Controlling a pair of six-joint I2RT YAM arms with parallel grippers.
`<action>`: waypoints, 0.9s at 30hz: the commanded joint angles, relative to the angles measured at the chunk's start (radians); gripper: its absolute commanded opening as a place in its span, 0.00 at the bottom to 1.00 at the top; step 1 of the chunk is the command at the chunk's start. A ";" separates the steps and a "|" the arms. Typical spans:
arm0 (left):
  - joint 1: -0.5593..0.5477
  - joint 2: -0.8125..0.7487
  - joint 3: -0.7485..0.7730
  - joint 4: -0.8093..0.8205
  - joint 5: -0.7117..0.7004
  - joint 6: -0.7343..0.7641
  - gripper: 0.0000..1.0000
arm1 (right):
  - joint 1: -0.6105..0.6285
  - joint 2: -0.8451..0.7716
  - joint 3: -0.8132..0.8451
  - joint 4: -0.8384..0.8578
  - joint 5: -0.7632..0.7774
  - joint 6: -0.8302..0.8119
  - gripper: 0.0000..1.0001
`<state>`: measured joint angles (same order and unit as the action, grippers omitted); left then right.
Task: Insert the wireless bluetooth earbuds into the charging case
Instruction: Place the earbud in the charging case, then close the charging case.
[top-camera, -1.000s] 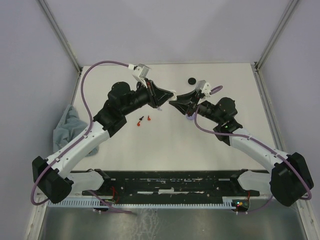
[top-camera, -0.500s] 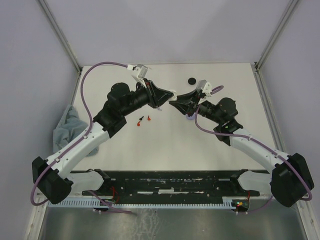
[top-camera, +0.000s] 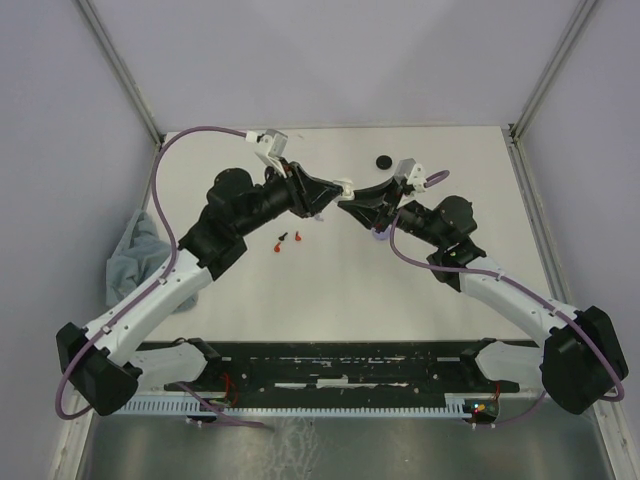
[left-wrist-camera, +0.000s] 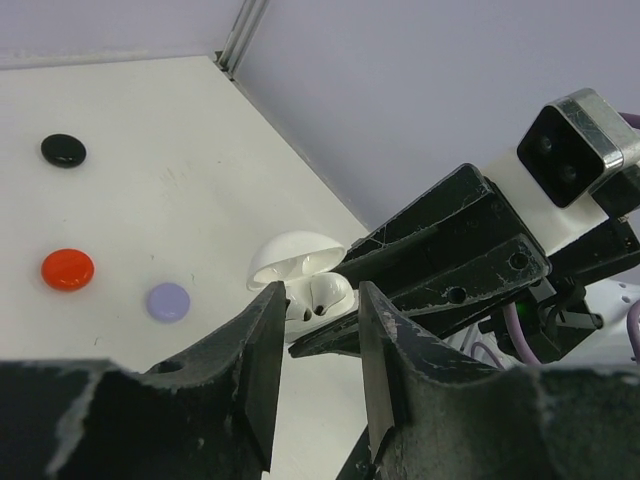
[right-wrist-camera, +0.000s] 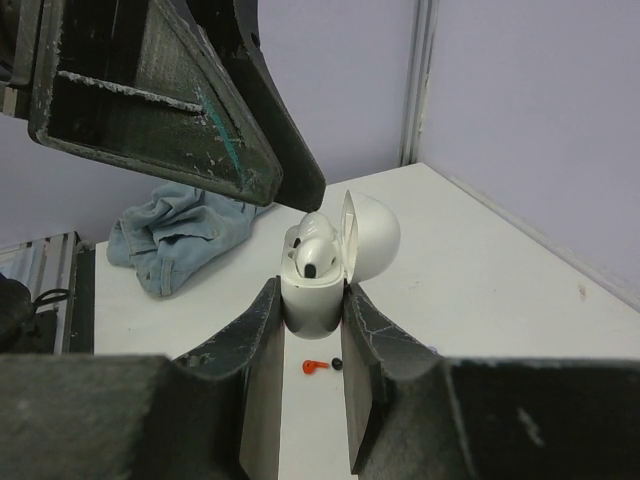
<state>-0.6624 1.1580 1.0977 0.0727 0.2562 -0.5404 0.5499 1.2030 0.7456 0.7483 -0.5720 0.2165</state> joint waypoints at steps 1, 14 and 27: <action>0.001 -0.034 -0.005 -0.035 -0.029 -0.025 0.43 | 0.007 -0.032 0.010 0.097 -0.001 0.017 0.10; 0.084 -0.051 0.113 -0.179 0.080 0.089 0.70 | 0.009 0.014 0.034 0.084 -0.059 0.017 0.10; 0.239 0.085 0.131 0.006 0.600 -0.117 0.84 | 0.009 0.045 0.081 0.082 -0.170 0.059 0.10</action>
<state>-0.4252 1.2140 1.2037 -0.0223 0.6796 -0.5732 0.5545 1.2438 0.7658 0.7704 -0.6823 0.2436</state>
